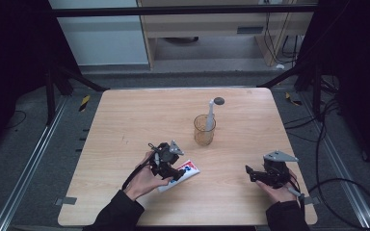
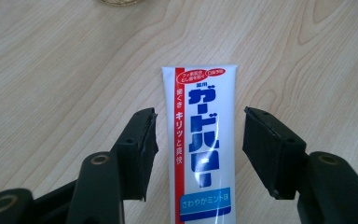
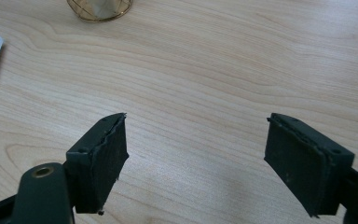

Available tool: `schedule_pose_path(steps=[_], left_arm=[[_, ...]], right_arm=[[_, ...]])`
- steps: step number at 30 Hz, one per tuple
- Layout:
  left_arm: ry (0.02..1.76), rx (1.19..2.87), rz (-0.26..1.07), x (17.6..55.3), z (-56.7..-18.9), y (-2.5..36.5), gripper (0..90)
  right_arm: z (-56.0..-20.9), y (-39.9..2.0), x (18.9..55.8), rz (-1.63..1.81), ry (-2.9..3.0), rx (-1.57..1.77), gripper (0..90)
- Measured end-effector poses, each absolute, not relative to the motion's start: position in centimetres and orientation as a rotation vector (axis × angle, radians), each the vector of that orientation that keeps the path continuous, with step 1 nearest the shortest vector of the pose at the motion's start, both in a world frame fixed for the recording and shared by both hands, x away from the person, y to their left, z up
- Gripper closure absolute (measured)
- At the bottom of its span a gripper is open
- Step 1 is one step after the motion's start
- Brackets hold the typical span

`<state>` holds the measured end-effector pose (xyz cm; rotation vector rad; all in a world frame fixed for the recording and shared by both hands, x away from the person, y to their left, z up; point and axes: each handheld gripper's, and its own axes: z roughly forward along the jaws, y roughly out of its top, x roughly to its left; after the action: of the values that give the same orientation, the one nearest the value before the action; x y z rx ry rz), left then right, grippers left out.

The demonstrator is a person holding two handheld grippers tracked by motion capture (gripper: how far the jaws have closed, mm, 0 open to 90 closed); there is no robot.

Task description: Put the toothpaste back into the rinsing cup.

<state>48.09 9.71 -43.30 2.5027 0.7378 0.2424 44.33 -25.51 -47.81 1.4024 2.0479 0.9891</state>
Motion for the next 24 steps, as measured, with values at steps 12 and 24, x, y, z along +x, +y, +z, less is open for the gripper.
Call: schedule_pose_path(steps=[12, 24], left_arm=[[0.722, 2.571, 0.197, 48.7, -43.9, 9.1, 44.0], [0.725, 2.610, 0.154, 49.2, -44.9, 8.6, 44.3]], right_arm=[[-47.8, -25.0, 44.4, 0.979, 2.063, 1.380, 20.9], [-47.9, -25.0, 44.6, 0.981, 2.062, 1.386, 20.8]])
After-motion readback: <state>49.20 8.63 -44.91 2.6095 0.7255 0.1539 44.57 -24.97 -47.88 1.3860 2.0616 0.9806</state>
